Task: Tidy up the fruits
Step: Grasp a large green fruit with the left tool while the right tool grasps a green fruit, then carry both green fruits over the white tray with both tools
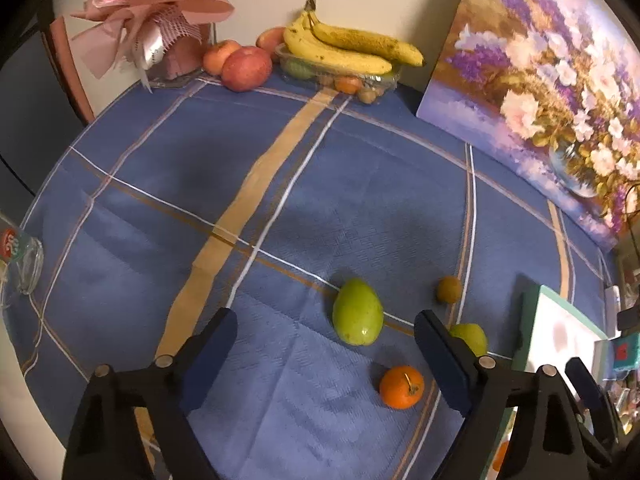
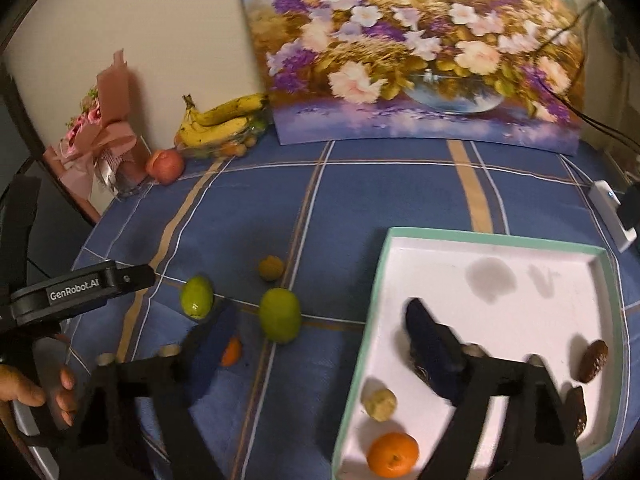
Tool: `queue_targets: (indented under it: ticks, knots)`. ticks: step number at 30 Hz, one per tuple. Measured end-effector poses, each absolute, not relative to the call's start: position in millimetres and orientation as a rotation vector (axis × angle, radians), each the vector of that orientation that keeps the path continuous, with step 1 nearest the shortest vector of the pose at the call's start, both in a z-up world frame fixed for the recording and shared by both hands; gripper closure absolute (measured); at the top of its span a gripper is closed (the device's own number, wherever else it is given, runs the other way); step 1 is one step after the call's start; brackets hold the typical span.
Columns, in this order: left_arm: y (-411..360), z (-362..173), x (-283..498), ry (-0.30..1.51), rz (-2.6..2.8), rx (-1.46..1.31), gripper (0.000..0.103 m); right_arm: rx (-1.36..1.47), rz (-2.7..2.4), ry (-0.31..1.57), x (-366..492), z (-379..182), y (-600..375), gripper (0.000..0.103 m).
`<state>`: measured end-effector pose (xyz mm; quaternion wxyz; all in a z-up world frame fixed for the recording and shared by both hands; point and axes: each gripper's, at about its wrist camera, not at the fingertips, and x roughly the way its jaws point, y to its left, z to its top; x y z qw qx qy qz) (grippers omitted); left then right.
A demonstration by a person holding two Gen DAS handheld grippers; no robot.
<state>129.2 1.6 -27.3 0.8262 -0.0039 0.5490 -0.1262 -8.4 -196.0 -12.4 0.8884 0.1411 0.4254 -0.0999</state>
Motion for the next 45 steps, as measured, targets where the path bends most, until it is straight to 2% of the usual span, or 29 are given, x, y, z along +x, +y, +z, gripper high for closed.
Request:
queue_targets:
  ticks: [5,9,12,15,22,25,32,45]
  knots:
    - [-10.0,-47.8,137.7,1.22,-0.29,-0.005,0.019,0.294,-0.178,0.947,13.0,-33.1,-191.5,0.031]
    - [-18.1,-62.1,143.6,1.256,-0.298,-0.001,0.025,0.29,-0.149,0.993,26.1,-49.7,-185.6,0.04]
    - [-22.0,-71.7,148.6,1.28,-0.304,-0.001,0.032,0.283,-0.134,1.021,34.0,-61.0,-179.9,0.043]
    - [-23.6,-79.5,153.1,1.304,-0.305,-0.014,0.041,0.281,-0.127,1.047,41.4,-71.0,-176.7,0.054]
    - [-31.7,-92.7,156.0,1.338,-0.313,-0.011,0.062,0.285,-0.094,1.064,50.0,-80.6,-170.9,0.057]
    - [-30.8,-91.3,157.3,1.339,-0.317,-0.023,0.062,0.286,-0.081,1.076,52.5,-84.6,-169.2,0.062]
    - [-18.8,-73.6,157.2,1.307,-0.311,-0.055,0.062,0.305,-0.077,1.069,52.4,-78.6,-170.5,0.062]
    - [-19.0,-17.4,146.8,1.164,-0.291,-0.045,0.062,0.333,-0.085,0.987,32.0,-28.1,-184.7,0.062]
